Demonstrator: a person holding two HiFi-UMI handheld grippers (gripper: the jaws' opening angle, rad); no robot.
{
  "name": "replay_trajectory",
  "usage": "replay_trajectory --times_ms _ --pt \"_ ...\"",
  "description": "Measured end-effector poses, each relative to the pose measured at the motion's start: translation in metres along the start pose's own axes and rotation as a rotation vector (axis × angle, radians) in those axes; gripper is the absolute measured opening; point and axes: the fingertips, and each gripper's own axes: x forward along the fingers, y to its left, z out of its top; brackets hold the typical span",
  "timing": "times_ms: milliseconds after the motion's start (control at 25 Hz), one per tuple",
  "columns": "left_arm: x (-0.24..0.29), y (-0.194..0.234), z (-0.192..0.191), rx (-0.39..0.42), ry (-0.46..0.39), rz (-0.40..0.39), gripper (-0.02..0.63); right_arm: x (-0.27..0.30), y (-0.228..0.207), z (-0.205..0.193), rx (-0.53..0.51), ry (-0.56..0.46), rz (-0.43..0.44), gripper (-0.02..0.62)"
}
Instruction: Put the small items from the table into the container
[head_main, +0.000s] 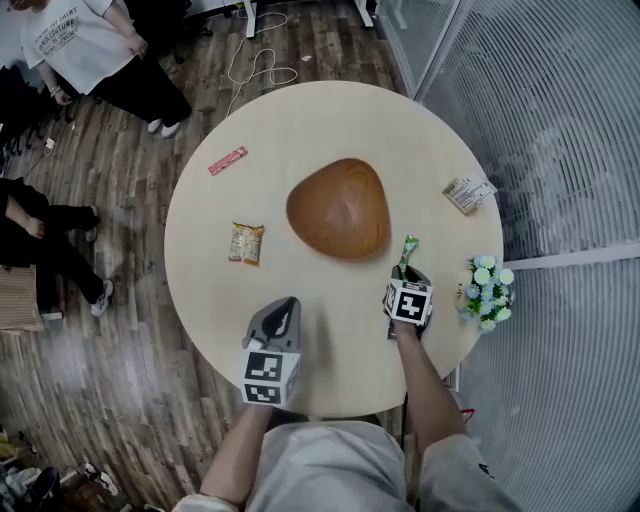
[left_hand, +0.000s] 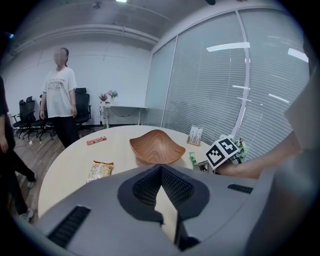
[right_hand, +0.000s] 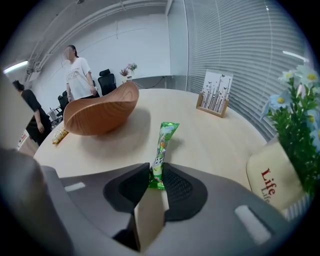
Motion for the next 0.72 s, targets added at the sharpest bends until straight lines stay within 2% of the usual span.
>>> replay_trajectory --times_ms 120,240,320,400,560,720 --pt "-0.001 0.001 0.002 0.002 -0.012 0.002 0.006 -0.015 0.000 0.019 -0.001 -0.068 0.015 0.084" --pt "-0.001 0.003 0.007 -0.007 -0.029 0.003 0.006 -0.046 0.009 0.063 -0.030 -0.203 0.045 0.084" --pt "-0.002 0.007 0.009 -0.016 -0.044 0.011 0.006 -0.065 0.026 0.097 -0.078 -0.281 0.086 0.084" --pt "-0.004 0.010 0.009 -0.023 -0.048 0.020 0.006 -0.074 0.054 0.122 -0.158 -0.313 0.142 0.084" --pt "-0.016 0.016 0.011 -0.023 -0.059 0.033 0.006 -0.064 0.108 0.137 -0.316 -0.255 0.225 0.084" --pt "-0.027 0.027 0.007 -0.037 -0.059 0.063 0.006 -0.036 0.136 0.122 -0.390 -0.142 0.248 0.084"
